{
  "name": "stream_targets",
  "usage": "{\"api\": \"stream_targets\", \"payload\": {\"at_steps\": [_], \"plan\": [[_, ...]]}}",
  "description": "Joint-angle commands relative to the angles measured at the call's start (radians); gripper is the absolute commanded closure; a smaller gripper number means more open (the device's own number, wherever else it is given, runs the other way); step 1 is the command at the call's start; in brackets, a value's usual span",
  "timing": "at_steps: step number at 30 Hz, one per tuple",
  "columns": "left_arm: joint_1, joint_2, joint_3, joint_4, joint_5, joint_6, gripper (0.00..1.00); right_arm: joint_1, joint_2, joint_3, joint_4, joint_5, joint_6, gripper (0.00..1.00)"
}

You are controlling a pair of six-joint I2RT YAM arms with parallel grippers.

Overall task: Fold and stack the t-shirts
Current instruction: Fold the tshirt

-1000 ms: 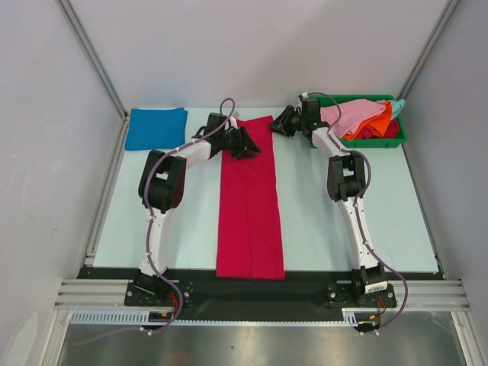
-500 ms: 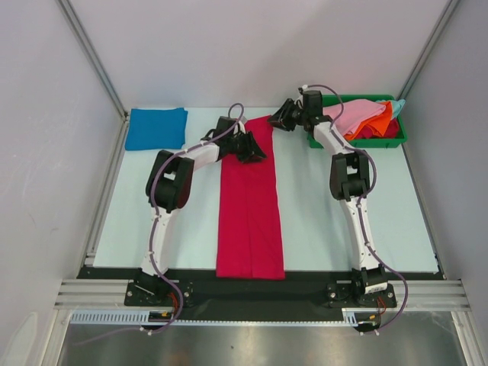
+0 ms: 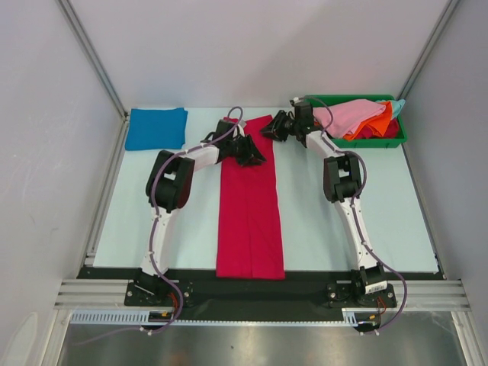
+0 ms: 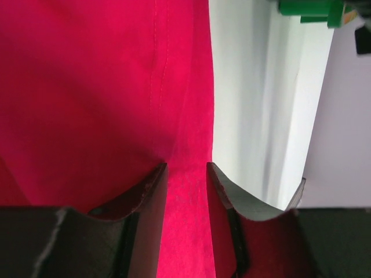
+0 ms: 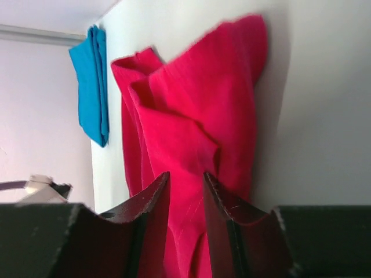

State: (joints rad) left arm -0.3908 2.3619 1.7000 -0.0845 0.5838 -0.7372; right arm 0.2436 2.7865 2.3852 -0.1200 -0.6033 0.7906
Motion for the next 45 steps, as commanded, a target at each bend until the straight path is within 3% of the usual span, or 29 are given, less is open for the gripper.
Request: {"api": "stream_targets", "payload": {"at_steps": [1, 7, 12, 16, 21, 25, 29, 35, 38, 41, 45], "plan": [[-0.013, -0.013, -0.048, -0.017, 0.008, -0.005, 0.6, -0.029, 0.073, 0.094, 0.006, 0.031, -0.008, 0.65], [-0.017, -0.038, -0.059, -0.069, 0.01, 0.024, 0.59, -0.043, 0.09, 0.14, 0.014, 0.06, 0.012, 0.64], [-0.017, -0.072, 0.019, -0.164, 0.002, 0.085, 0.54, -0.043, 0.082, 0.187, -0.026, 0.037, 0.007, 0.64], [-0.014, -0.209, 0.038, -0.227, -0.015, 0.114, 0.54, -0.036, 0.019, 0.177, -0.072, 0.025, -0.031, 0.62], [-0.013, -0.456, -0.077, -0.322, -0.09, 0.156, 0.52, -0.033, -0.172, 0.086, -0.153, 0.034, -0.068, 0.55], [-0.014, -0.72, -0.331, -0.313, -0.122, 0.142, 0.51, -0.004, -0.384, -0.085, -0.23, 0.074, -0.129, 0.45], [-0.019, -0.996, -0.683, -0.293, -0.134, 0.087, 0.5, 0.04, -0.603, -0.318, -0.309, 0.117, -0.189, 0.43], [-0.033, -1.441, -1.099, -0.241, -0.164, -0.109, 0.45, 0.146, -0.938, -0.757, -0.371, 0.187, -0.26, 0.39], [-0.049, -1.621, -1.244, -0.224, -0.167, -0.186, 0.45, 0.193, -1.118, -1.012, -0.383, 0.185, -0.251, 0.36], [-0.063, -1.719, -1.293, -0.306, -0.208, -0.228, 0.45, 0.226, -1.311, -1.269, -0.377, 0.149, -0.228, 0.32], [-0.089, -1.722, -1.313, -0.395, -0.266, -0.231, 0.42, 0.264, -1.56, -1.545, -0.395, 0.111, -0.18, 0.27]]}}
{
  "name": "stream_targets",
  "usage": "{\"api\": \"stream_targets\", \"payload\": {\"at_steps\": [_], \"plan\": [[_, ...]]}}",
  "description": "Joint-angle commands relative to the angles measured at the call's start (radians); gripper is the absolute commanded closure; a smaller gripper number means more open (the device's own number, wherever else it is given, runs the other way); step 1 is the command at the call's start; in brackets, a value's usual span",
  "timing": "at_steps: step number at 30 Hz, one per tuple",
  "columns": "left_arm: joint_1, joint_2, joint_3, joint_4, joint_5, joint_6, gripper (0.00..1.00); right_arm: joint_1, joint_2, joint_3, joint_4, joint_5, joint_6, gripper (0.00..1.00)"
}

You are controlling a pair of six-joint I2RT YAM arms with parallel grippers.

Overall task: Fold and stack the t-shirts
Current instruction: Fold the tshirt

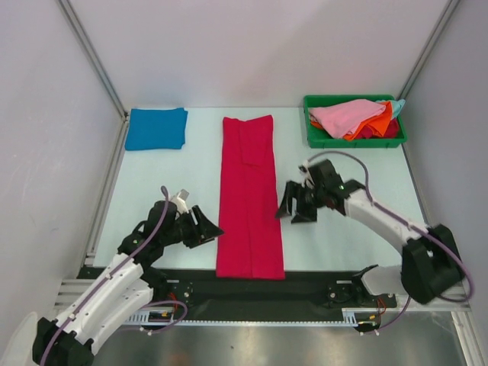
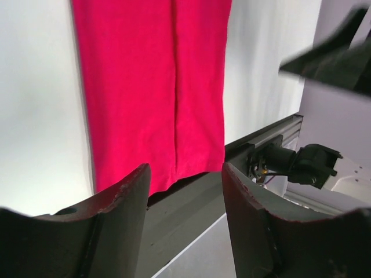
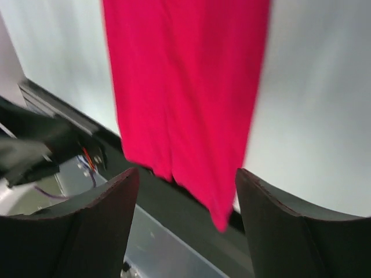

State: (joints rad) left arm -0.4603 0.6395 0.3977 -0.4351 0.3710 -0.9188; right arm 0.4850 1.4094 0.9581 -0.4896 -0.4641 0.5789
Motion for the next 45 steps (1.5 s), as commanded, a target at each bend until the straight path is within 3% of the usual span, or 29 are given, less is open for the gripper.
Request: {"api": "stream_targets", "payload": {"at_steps": [1, 6, 11, 21, 31, 45], "plan": [[-0.032, 0.015, -0.016, -0.053, -0.055, -0.048, 0.41, 0.032, -0.231, -0.166, -0.029, -0.042, 0.047, 0.25], [-0.13, 0.147, -0.016, -0.105, -0.096, -0.054, 0.41, 0.125, -0.546, -0.444, -0.037, -0.068, 0.209, 0.25], [-0.251, 0.109, -0.019, -0.16, -0.21, -0.132, 0.43, 0.191, -0.701, -0.581, 0.02, -0.047, 0.317, 0.29], [-0.307, 0.078, -0.125, -0.152, -0.216, -0.193, 0.48, 0.343, -0.563, -0.653, 0.175, 0.045, 0.36, 0.36], [-0.308, 0.155, -0.192, -0.03, -0.182, -0.19, 0.47, 0.345, -0.492, -0.726, 0.322, 0.053, 0.409, 0.44], [-0.307, 0.166, -0.249, 0.088, -0.133, -0.209, 0.47, 0.346, -0.365, -0.751, 0.471, 0.036, 0.427, 0.45]]}}
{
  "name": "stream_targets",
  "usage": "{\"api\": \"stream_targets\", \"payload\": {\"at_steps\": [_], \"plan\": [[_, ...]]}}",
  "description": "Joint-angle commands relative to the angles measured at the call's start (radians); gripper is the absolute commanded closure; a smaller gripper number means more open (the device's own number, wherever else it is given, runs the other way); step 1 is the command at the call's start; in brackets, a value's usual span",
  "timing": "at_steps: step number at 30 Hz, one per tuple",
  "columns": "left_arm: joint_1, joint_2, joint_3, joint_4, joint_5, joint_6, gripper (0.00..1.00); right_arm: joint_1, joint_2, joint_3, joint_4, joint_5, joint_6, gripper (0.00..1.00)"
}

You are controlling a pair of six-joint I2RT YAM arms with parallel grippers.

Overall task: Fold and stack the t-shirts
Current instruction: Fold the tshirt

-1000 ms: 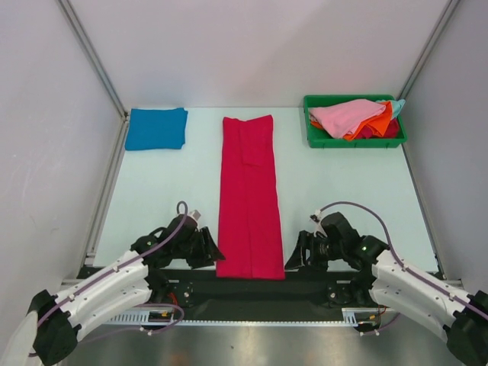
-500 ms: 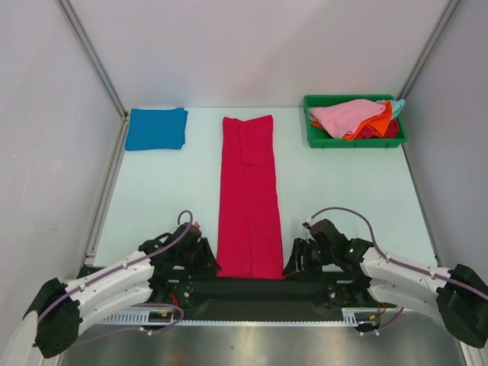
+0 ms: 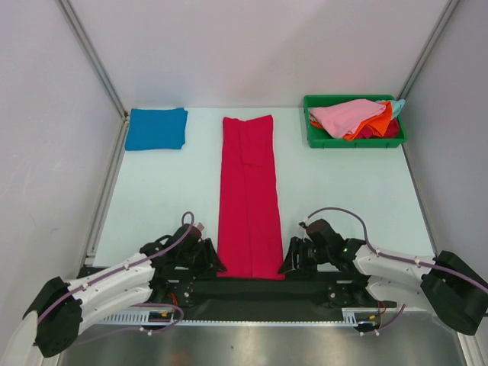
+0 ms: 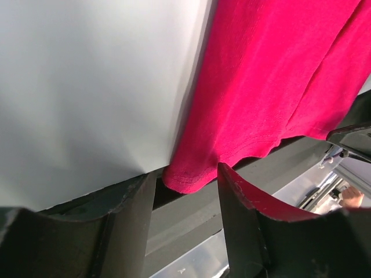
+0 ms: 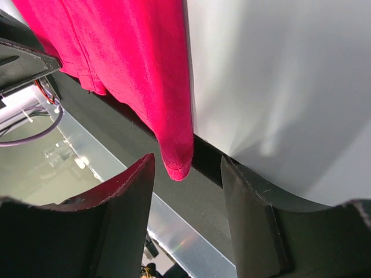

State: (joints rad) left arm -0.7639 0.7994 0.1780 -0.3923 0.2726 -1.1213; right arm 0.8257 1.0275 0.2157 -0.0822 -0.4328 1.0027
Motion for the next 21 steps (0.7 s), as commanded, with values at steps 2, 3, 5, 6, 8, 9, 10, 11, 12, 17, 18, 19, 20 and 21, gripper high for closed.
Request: {"api": "stream_targets", "payload": {"at_steps": [2, 3, 5, 6, 8, 9, 10, 11, 12, 17, 18, 19, 20, 21], "plan": [[-0.005, 0.006, -0.034, 0.053, -0.033, -0.009, 0.48, 0.004, 0.026, -0.007, 0.073, 0.005, 0.001, 0.46], [-0.005, 0.006, -0.038, 0.058, -0.033, -0.014, 0.49, 0.004, 0.031, -0.006, 0.071, 0.003, 0.001, 0.46], [-0.005, 0.007, -0.038, 0.063, -0.032, -0.014, 0.51, 0.004, 0.048, -0.006, 0.108, 0.0, 0.0, 0.47], [-0.005, 0.007, -0.04, 0.063, -0.033, -0.012, 0.53, 0.004, 0.054, -0.006, 0.114, -0.001, 0.001, 0.48], [-0.005, 0.007, -0.043, 0.064, -0.03, -0.014, 0.56, 0.004, 0.075, -0.006, 0.133, -0.009, 0.004, 0.51], [-0.005, 0.006, -0.043, 0.066, -0.032, -0.014, 0.57, 0.004, 0.083, -0.006, 0.137, -0.011, 0.002, 0.51], [-0.005, 0.007, -0.044, 0.066, -0.029, -0.015, 0.59, 0.004, 0.094, -0.004, 0.142, -0.018, 0.004, 0.52], [-0.005, 0.006, -0.046, 0.069, -0.027, -0.015, 0.59, 0.004, 0.098, -0.003, 0.151, -0.02, 0.005, 0.53], [-0.005, 0.006, -0.048, 0.073, -0.023, -0.018, 0.62, 0.004, 0.101, -0.003, 0.154, -0.023, 0.007, 0.56], [-0.005, -0.002, -0.028, 0.089, -0.007, -0.015, 0.75, 0.004, 0.094, 0.002, 0.185, -0.027, 0.027, 0.72], [-0.005, -0.003, -0.019, 0.087, -0.006, -0.014, 0.82, 0.004, 0.091, 0.008, 0.191, -0.033, 0.03, 0.85], [-0.005, -0.005, -0.005, 0.081, -0.007, -0.009, 0.86, 0.004, 0.088, 0.016, 0.194, -0.04, 0.036, 0.92], [-0.005, -0.008, 0.036, 0.055, -0.012, 0.003, 0.94, 0.004, 0.08, 0.045, 0.19, -0.046, 0.039, 0.97], [-0.005, -0.012, 0.061, 0.038, -0.018, 0.009, 0.96, 0.003, 0.077, 0.068, 0.171, -0.05, 0.037, 0.98]]}}
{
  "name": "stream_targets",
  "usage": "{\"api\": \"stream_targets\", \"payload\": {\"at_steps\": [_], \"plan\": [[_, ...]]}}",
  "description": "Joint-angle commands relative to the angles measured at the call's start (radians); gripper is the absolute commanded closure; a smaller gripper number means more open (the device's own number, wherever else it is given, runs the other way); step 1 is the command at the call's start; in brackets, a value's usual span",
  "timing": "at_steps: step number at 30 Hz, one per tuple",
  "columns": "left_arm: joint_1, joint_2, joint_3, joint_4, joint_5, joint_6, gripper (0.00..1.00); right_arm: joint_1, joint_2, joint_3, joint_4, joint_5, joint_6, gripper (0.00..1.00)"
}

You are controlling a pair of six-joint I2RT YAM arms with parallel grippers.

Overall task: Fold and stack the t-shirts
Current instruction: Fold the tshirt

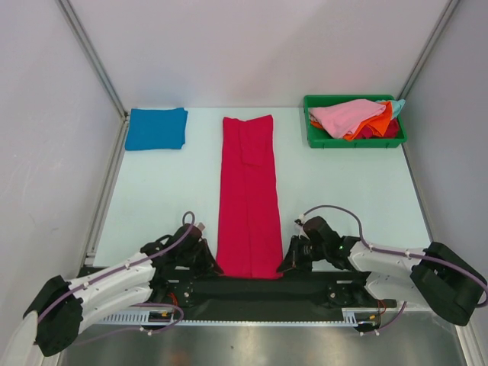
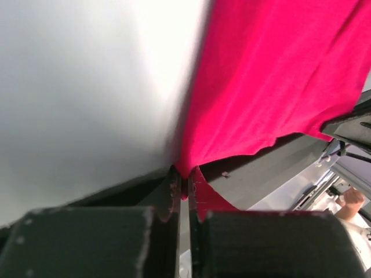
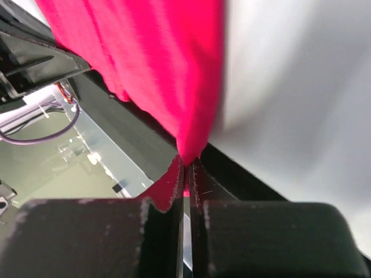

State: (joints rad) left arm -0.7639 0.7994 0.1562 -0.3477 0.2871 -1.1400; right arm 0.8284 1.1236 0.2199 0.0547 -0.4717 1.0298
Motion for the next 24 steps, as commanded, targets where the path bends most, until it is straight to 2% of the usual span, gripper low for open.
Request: {"api": "stream_targets", "payload": {"at_steps": [1, 5, 6, 8, 9, 13, 20, 24], "plan": [[-0.005, -0.014, 0.109, -0.02, -0.048, 0.029, 0.99, -0.003, -0.022, 0.093, -0.022, -0.002, 0.003, 1.0], [0.023, 0.043, 0.322, -0.114, -0.109, 0.089, 1.0, -0.081, -0.015, 0.219, -0.141, -0.008, -0.056, 1.0], [0.038, 0.105, 0.357, -0.123, -0.108, 0.107, 1.0, -0.136, 0.017, 0.263, -0.151, -0.039, -0.086, 1.0], [0.107, 0.176, 0.449, -0.129, -0.079, 0.176, 1.0, -0.204, 0.063, 0.314, -0.188, -0.07, -0.132, 1.0], [0.135, 0.21, 0.477, -0.128, -0.069, 0.198, 1.0, -0.266, 0.12, 0.367, -0.196, -0.105, -0.179, 1.0], [0.315, 0.438, 0.607, -0.09, -0.013, 0.292, 0.99, -0.379, 0.327, 0.567, -0.248, -0.179, -0.278, 1.0], [0.429, 0.795, 0.934, -0.079, 0.053, 0.411, 1.0, -0.449, 0.655, 0.916, -0.329, -0.242, -0.362, 1.0], [0.466, 0.903, 1.029, -0.077, 0.067, 0.427, 1.0, -0.48, 0.757, 1.033, -0.348, -0.263, -0.378, 1.0]]}}
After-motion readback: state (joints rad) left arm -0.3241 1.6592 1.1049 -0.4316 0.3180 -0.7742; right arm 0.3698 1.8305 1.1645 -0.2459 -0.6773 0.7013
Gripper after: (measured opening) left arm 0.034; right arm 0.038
